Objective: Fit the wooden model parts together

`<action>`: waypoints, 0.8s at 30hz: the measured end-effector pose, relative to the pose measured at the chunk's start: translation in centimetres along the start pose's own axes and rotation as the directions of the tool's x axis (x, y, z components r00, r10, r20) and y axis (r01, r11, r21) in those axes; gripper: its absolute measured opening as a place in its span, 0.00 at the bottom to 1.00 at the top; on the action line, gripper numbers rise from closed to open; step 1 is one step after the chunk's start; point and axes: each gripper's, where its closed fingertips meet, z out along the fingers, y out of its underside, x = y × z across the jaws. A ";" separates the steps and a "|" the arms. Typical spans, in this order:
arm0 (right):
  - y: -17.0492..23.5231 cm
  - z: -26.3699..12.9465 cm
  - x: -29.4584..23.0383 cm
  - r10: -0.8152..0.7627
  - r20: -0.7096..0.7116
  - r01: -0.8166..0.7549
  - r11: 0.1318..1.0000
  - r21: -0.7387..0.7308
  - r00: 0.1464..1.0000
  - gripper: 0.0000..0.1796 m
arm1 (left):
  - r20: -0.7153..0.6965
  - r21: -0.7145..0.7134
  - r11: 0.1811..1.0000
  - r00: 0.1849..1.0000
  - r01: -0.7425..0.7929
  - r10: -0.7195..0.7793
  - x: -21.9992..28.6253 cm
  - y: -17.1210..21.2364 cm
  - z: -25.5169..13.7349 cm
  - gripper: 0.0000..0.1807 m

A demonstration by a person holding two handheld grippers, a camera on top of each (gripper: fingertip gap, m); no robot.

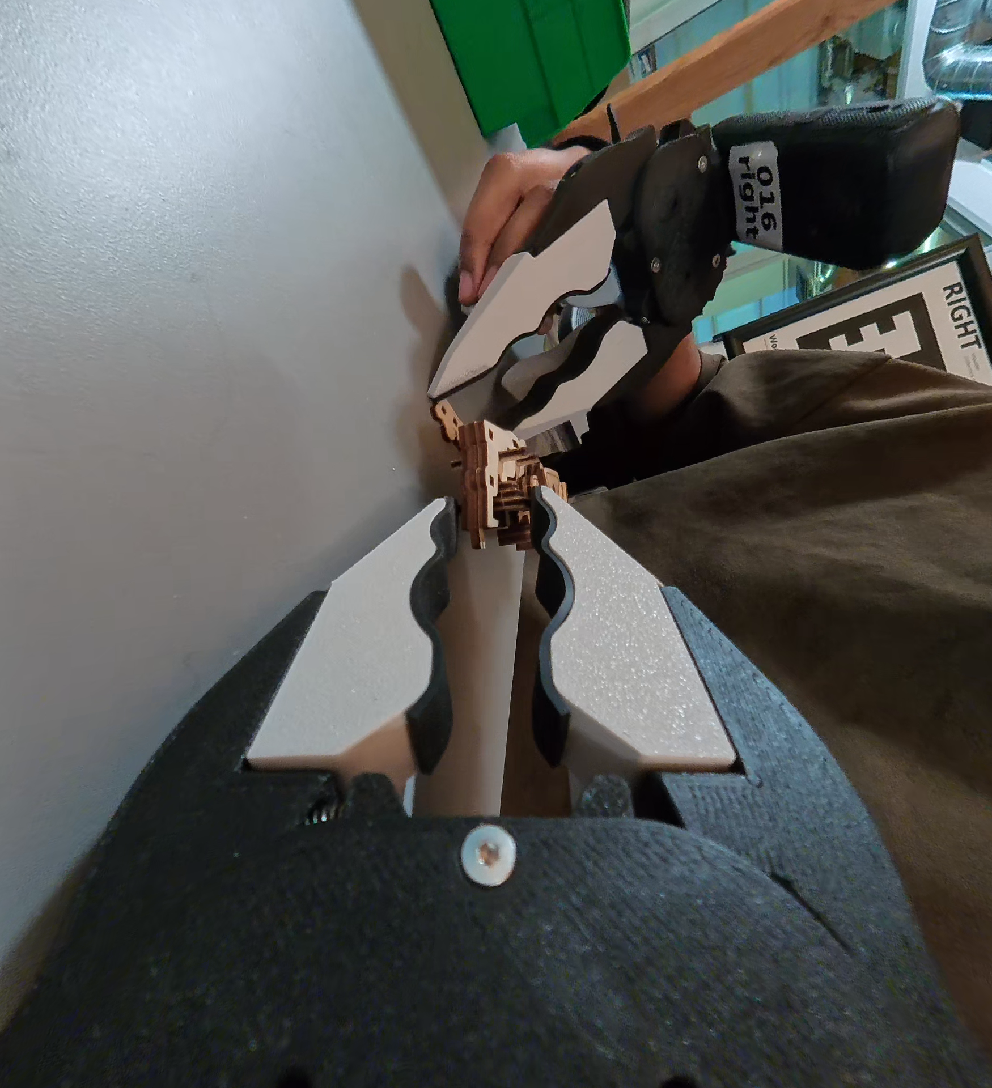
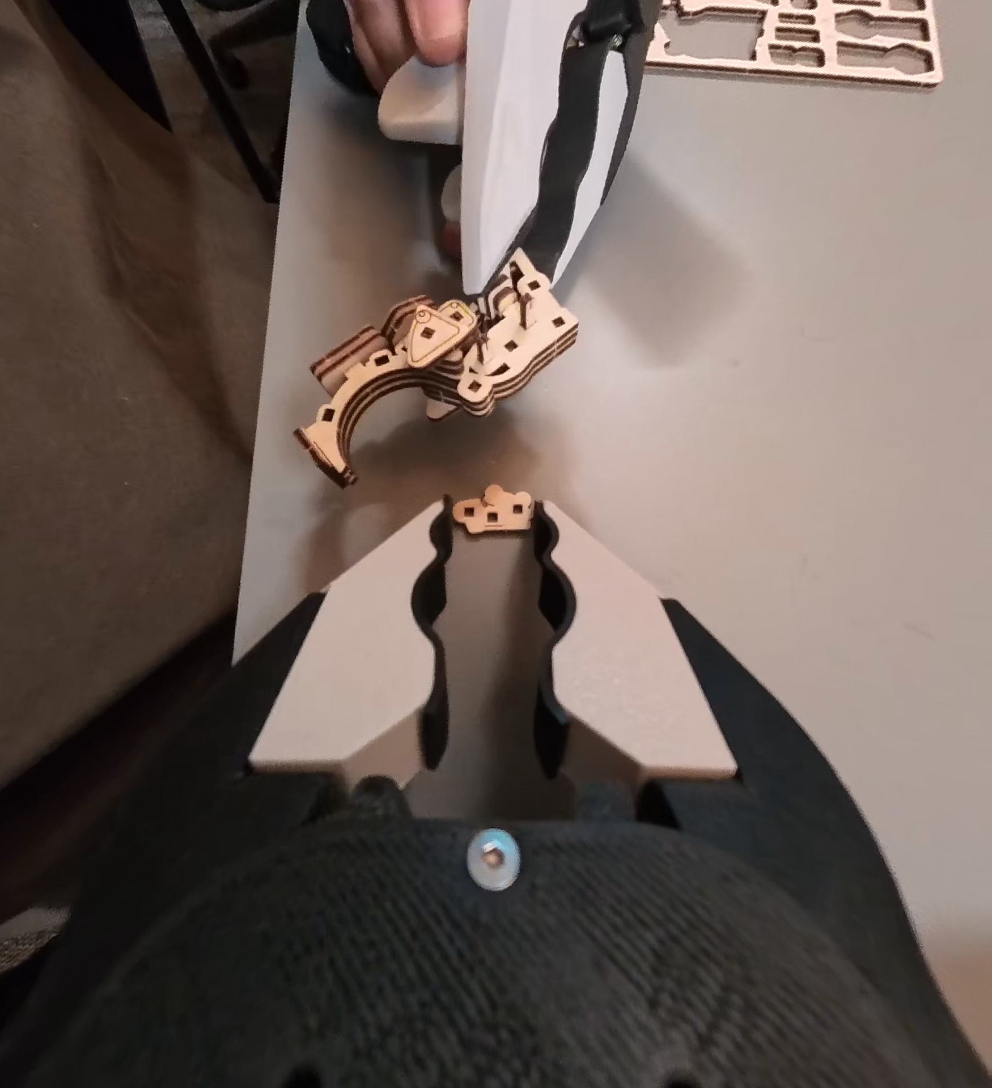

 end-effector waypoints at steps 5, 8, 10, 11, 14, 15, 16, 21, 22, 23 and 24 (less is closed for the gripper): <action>-1.2 -0.8 1.1 -0.030 -0.069 0.034 0.998 0.058 0.997 0.14 | 0.000 -0.001 1.000 1.000 -0.001 0.001 0.0 0.0 0.0 0.13; -4.0 -2.3 1.1 -0.057 -0.088 0.072 0.981 0.179 0.994 0.14 | -0.003 -0.003 1.000 1.000 0.001 -0.001 0.0 0.1 0.0 0.13; -5.4 -2.8 0.7 -0.130 -0.080 0.144 0.967 0.212 0.988 0.14 | -0.009 -0.016 1.000 1.000 0.001 -0.001 0.1 0.2 0.2 0.13; -5.8 -2.8 0.6 -0.183 -0.074 0.194 0.960 0.201 0.980 0.14 | -0.011 -0.020 1.000 1.000 -0.001 0.001 0.2 0.3 0.2 0.13; -6.4 -2.2 -0.1 -0.282 0.029 0.276 0.951 0.137 0.959 0.14 | -0.016 -0.026 1.000 1.000 0.001 -0.002 0.2 0.3 0.2 0.13; -6.5 -2.0 -0.3 -0.301 0.065 0.292 0.950 0.114 0.952 0.14 | -0.017 -0.027 1.000 1.000 0.002 -0.002 0.2 0.3 0.3 0.13; -6.5 -1.8 -0.5 -0.319 0.096 0.310 0.946 0.094 0.943 0.14 | -0.016 -0.027 1.000 1.000 -0.001 0.000 0.2 0.3 0.2 0.13; -6.5 -1.0 -0.6 -0.399 0.153 0.398 0.917 0.038 0.904 0.14 | -0.012 -0.023 1.000 1.000 -0.003 0.003 0.2 0.3 0.2 0.13; -6.2 -0.9 -0.5 -0.414 0.167 0.417 0.909 0.017 0.895 0.14 | -0.014 -0.023 1.000 1.000 -0.001 0.001 0.2 0.3 0.2 0.13; -5.9 -0.7 -0.4 -0.432 0.184 0.440 0.898 -0.008 0.883 0.14 | -0.015 -0.024 1.000 1.000 0.000 -0.001 0.2 0.3 0.2 0.13; -5.7 -0.7 -0.4 -0.451 0.204 0.466 0.884 -0.031 0.869 0.14 | -0.016 -0.024 1.000 1.000 0.001 -0.002 0.2 0.3 0.2 0.13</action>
